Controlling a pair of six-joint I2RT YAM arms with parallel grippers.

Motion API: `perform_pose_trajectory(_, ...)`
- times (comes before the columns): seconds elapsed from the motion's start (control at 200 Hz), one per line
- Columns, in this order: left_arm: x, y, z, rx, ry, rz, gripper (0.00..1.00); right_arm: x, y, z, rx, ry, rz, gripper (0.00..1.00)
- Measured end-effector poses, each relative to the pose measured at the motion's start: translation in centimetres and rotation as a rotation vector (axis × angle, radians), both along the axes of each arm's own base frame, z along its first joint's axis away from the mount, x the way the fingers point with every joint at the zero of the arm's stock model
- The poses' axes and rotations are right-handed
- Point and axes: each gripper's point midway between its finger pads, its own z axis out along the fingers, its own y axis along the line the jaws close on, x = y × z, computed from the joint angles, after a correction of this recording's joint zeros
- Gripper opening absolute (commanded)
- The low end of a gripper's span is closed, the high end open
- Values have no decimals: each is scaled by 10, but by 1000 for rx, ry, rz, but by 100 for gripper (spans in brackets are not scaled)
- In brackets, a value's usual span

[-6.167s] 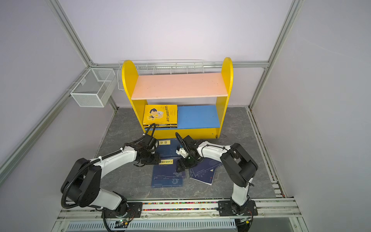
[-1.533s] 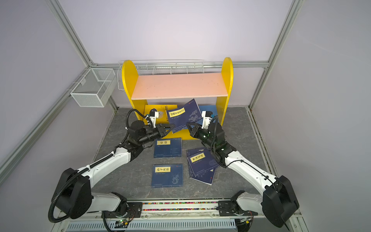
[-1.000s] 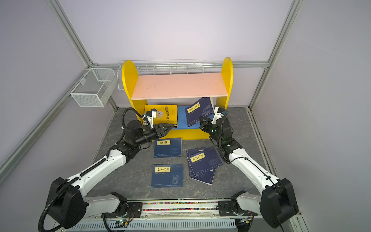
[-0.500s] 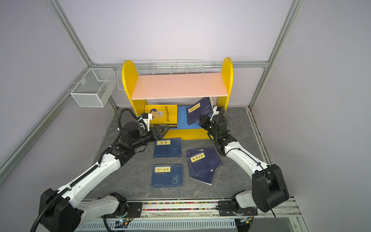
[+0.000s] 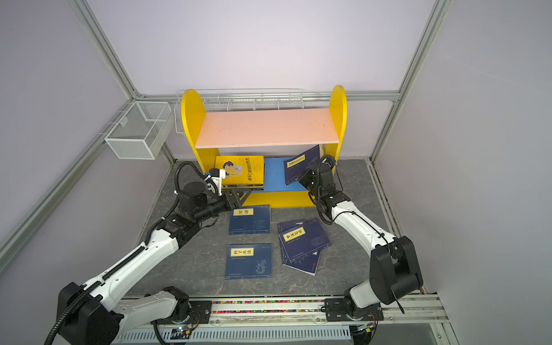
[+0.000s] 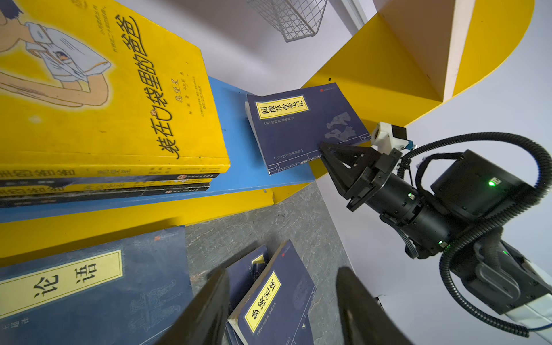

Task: Stacking books/files
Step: Place the book on the bookshelf.

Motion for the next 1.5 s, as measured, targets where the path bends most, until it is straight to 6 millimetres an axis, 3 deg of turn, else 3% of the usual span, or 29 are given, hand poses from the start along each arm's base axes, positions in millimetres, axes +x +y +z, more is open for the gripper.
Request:
perform_pose_trajectory(0.21, 0, 1, -2, 6, 6, 6, 58, 1, 6, -11, 11, 24, 31, 12)
perform_pose_trajectory(0.65, 1, 1, -5, 13, 6, 4, 58, 29, 40, 33, 145, -146, 155, 12)
perform_pose_trajectory(0.775, 0, 1, -9, 25, 10, 2, 58, 33, 42, 20, 178, -108, 140, 12)
perform_pose_trajectory(0.975, -1, 2, -11, 38, 13, -1, 58, 37, 47, -30, 252, -8, 117, 11)
perform_pose_trajectory(1.045, -1, 2, -12, 41, 10, -2, 58, 36, 47, -36, 272, 10, 111, 11)
perform_pose_trajectory(1.245, -1, 2, -12, 43, 8, -2, 58, 36, 48, -23, 276, -28, 125, 11)
perform_pose_trajectory(1.5, -1, 2, -12, 44, 7, -3, 58, 40, 55, 18, 347, -176, 189, 11)
